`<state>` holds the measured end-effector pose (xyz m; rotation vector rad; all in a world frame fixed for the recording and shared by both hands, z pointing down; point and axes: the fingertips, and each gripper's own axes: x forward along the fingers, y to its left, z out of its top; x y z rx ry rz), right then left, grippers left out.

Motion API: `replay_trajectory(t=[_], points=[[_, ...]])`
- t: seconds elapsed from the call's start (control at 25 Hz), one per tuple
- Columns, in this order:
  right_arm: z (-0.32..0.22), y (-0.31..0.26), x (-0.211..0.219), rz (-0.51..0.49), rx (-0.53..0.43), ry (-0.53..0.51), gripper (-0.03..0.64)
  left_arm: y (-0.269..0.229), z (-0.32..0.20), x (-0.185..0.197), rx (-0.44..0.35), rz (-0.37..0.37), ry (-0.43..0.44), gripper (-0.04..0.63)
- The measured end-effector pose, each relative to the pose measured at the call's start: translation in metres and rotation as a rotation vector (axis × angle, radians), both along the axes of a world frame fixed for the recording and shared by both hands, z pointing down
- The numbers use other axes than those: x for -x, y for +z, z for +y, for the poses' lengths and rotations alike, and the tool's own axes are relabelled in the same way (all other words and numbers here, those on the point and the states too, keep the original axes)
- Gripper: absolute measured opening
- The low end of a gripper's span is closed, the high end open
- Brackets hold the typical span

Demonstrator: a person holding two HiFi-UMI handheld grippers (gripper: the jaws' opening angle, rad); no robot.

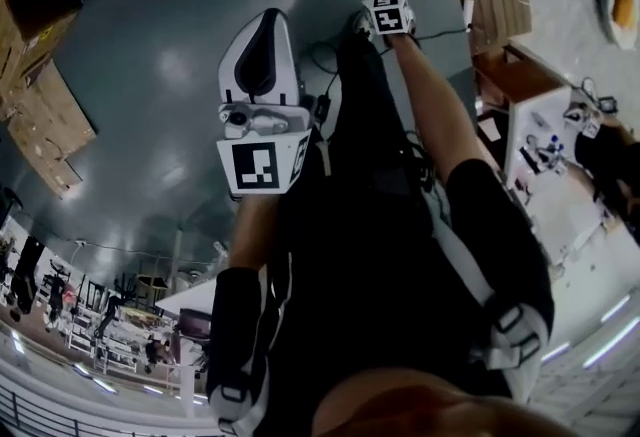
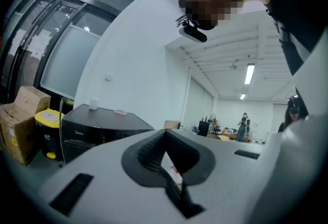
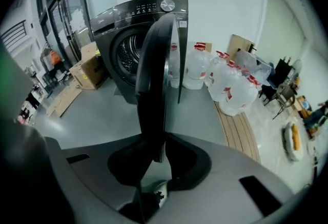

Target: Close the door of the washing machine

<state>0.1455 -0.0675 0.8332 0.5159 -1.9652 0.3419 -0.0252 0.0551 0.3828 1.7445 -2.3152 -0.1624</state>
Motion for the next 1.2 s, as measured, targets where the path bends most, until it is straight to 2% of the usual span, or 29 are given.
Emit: replay_trajectory(t=[0.16,0.36,0.52,0.72,0.96,1.2], points=[[0.032,0.003,0.021,0.009,0.029,0.094,0.059,0.003,0.032,0.028,-0.009,0.025,0.033,0.005],[0.055,0.007,0.045,0.027,0.017,0.133,0.061,0.0,0.057,0.06,-0.013,0.017,0.062,0.005],[0.074,0.008,0.066,0.006,0.053,0.173,0.063,-0.005,0.068,0.084,-0.026,0.009,0.063,0.005],[0.081,0.01,0.07,0.016,0.064,0.179,0.066,-0.001,0.067,0.085,-0.021,-0.009,0.063,0.005],[0.084,0.007,0.069,-0.011,0.041,0.232,0.064,0.005,0.057,0.086,-0.003,-0.019,0.011,0.005],[0.088,0.003,0.078,-0.046,0.04,0.224,0.066,0.014,0.051,0.093,0.028,-0.053,-0.023,0.005]])
